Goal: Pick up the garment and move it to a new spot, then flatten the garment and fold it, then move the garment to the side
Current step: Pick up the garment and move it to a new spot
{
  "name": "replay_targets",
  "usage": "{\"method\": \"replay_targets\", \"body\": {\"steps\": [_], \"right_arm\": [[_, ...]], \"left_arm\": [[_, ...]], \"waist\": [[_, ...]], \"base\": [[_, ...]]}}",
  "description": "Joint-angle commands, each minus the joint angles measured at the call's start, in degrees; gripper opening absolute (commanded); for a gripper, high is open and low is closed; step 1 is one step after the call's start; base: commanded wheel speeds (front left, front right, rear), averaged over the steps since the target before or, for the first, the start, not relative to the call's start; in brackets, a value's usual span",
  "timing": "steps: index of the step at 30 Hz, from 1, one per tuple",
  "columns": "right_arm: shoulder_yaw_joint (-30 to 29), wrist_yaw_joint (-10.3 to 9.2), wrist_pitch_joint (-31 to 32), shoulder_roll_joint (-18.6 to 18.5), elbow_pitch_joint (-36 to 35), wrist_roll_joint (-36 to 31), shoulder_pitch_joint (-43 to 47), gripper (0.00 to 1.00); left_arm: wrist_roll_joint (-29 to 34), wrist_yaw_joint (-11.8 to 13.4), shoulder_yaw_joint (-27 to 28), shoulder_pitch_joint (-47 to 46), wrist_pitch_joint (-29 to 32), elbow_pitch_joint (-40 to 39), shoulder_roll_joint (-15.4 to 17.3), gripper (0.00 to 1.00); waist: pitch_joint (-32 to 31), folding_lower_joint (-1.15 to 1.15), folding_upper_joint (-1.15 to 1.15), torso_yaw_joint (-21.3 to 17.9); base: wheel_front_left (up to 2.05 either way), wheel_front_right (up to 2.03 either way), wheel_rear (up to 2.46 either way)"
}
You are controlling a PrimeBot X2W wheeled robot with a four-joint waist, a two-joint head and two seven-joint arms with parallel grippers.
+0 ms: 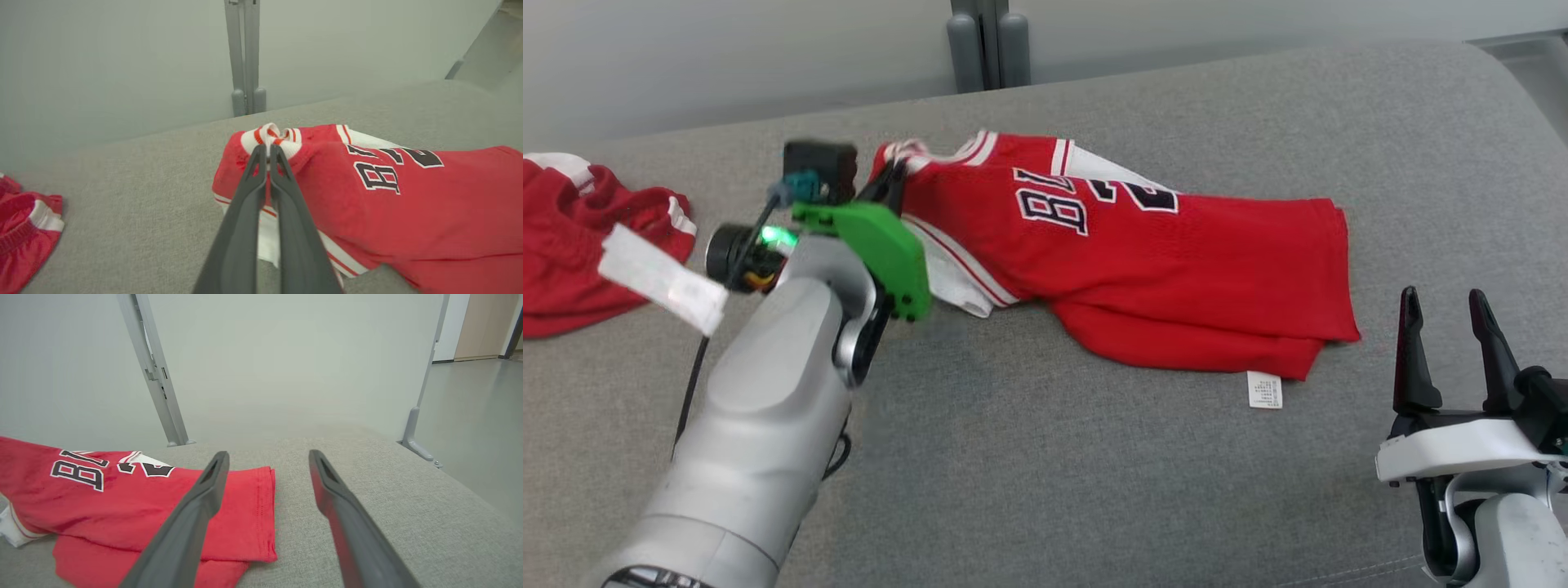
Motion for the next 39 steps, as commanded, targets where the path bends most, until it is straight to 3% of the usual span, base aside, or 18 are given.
{"method": "replay_targets", "body": {"steps": [1, 12, 13, 14, 25, 31, 39], "right_arm": [[0.2, 0.01, -0.2, -0.1, 0.0, 0.1, -1.0, 1.00], [1.2, 0.01, -0.2, -0.1, -0.1, -0.9, -2.1, 1.00], [1.5, 0.01, -0.2, -0.1, 0.0, -0.9, -2.1, 1.00], [1.6, 0.01, -0.2, -0.1, 0.1, -0.9, -2.2, 1.00], [2.3, 0.01, -0.2, -0.1, 0.4, -1.2, -0.9, 1.00], [2.5, 0.01, -0.2, -0.1, 0.6, -1.2, -0.3, 1.00], [2.3, 0.01, -0.2, -0.1, -0.7, -1.8, 1.0, 1.00]], "left_arm": [[-0.4, 0.7, 0.4, 1.4, -1.3, 1.9, 0.7, 0.00], [-2.5, 3.2, 3.3, 2.2, -9.2, 12.6, 0.2, 0.01], [-2.5, 3.4, 3.4, 1.8, -9.9, 13.0, 0.2, 0.36], [-2.5, 3.3, 3.5, 1.7, -10.5, 13.2, 0.2, 0.98], [-1.4, 1.9, 5.0, 4.8, -13.4, 11.0, -1.1, 1.00], [0.8, 2.3, 8.8, 11.3, -13.3, 2.6, -0.3, 1.00], [9.5, 3.8, 15.4, 24.5, -13.3, -15.9, -0.5, 1.00]], "waist": [[2.0, 0.00, 0.00, 0.0], [3.9, 0.00, 0.00, 0.8], [4.0, 0.00, 0.00, 0.8], [4.0, 0.00, 0.00, 0.9], [2.1, 0.00, 0.00, 2.1], [0.6, 0.00, 0.00, 2.9], [-2.8, 0.00, 0.00, 3.7]], "base": [[0.00, 0.00, 0.00], [0.00, 0.00, 0.00], [0.00, 0.00, 0.00], [0.00, 0.00, 0.00], [0.00, 0.00, 0.00], [0.00, 0.00, 0.00], [0.00, 0.00, 0.00]]}}
